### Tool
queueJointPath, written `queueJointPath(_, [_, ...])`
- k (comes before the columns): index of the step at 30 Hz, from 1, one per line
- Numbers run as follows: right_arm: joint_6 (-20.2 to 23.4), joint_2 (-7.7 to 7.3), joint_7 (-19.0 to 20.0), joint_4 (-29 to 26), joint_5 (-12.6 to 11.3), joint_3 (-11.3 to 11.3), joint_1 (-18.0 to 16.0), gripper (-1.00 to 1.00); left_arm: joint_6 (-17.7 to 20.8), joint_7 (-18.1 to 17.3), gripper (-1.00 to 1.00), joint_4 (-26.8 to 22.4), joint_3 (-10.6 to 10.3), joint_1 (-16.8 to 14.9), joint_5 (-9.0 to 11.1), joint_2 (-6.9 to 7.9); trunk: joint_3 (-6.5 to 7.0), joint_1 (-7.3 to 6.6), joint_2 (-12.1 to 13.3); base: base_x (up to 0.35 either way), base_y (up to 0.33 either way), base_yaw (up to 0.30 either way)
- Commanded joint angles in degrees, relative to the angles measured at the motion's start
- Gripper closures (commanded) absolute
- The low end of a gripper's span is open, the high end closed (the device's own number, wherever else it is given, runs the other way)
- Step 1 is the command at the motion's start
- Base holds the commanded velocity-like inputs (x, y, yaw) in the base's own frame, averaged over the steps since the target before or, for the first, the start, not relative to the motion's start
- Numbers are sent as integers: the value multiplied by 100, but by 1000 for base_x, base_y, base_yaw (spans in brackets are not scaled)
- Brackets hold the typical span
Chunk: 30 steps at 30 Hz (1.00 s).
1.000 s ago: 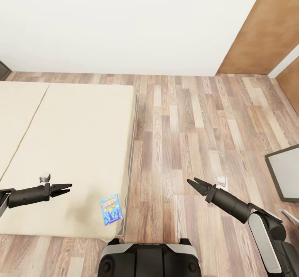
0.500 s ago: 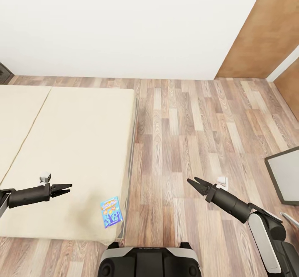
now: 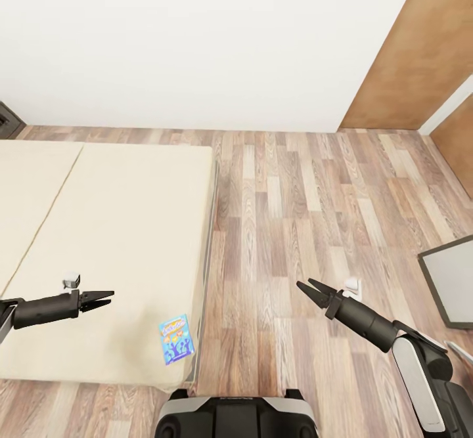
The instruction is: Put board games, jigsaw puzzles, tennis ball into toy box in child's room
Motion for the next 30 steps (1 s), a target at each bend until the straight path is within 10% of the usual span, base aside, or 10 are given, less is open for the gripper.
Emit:
queueJointPath(1, [39, -1, 4, -1, -32, -4, -3, -100, 60, -42, -100, -1, 36, -4, -60, -3, 3, 3, -8, 0, 0, 0])
queueJointPath(30, [29, 0, -6, 0, -5, -4, -3, -100, 57, 103, -100, 3, 45, -3, -58, -39, 280, 3, -8, 0, 0, 12])
